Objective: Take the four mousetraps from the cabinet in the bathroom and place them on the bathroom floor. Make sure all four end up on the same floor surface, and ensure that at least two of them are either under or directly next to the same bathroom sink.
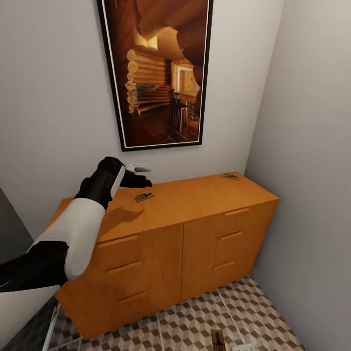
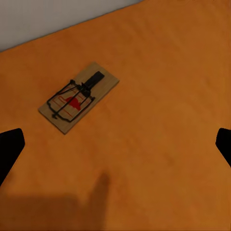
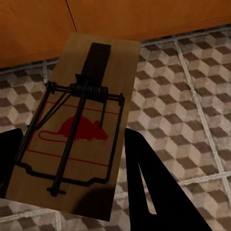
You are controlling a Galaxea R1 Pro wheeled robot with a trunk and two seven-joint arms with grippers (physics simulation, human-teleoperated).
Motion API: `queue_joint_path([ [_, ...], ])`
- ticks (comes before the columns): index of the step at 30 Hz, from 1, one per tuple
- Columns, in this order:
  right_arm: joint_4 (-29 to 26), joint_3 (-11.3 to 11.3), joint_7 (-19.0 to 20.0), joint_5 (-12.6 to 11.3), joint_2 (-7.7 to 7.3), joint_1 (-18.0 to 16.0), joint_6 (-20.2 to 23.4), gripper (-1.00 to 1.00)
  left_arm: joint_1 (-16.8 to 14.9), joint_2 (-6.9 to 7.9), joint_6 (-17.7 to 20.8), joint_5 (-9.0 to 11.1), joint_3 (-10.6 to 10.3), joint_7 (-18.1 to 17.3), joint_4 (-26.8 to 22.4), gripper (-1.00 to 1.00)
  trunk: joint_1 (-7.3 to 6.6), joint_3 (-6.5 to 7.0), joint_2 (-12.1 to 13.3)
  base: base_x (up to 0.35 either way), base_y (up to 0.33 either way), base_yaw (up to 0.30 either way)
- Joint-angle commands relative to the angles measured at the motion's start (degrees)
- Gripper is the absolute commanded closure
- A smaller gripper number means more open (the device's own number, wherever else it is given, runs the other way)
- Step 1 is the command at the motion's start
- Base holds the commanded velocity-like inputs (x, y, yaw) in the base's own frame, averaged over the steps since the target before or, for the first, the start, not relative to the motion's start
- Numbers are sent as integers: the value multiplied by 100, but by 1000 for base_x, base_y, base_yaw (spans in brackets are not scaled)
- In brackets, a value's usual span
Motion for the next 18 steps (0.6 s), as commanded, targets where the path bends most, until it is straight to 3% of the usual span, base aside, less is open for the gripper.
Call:
queue_joint_path([
  [1, 7, 21, 48, -64, 0, -5, -21, 100, -2, -2, 16, -61, 7, -48, -4, -100, 0, -5, -3, 0, 28, -11],
  [18, 7, 21, 48, -64, 2, -4, -21, 100, 1, 1, 16, -68, 9, -48, 41, -100, 0, -5, -3, 30, 20, -2],
])
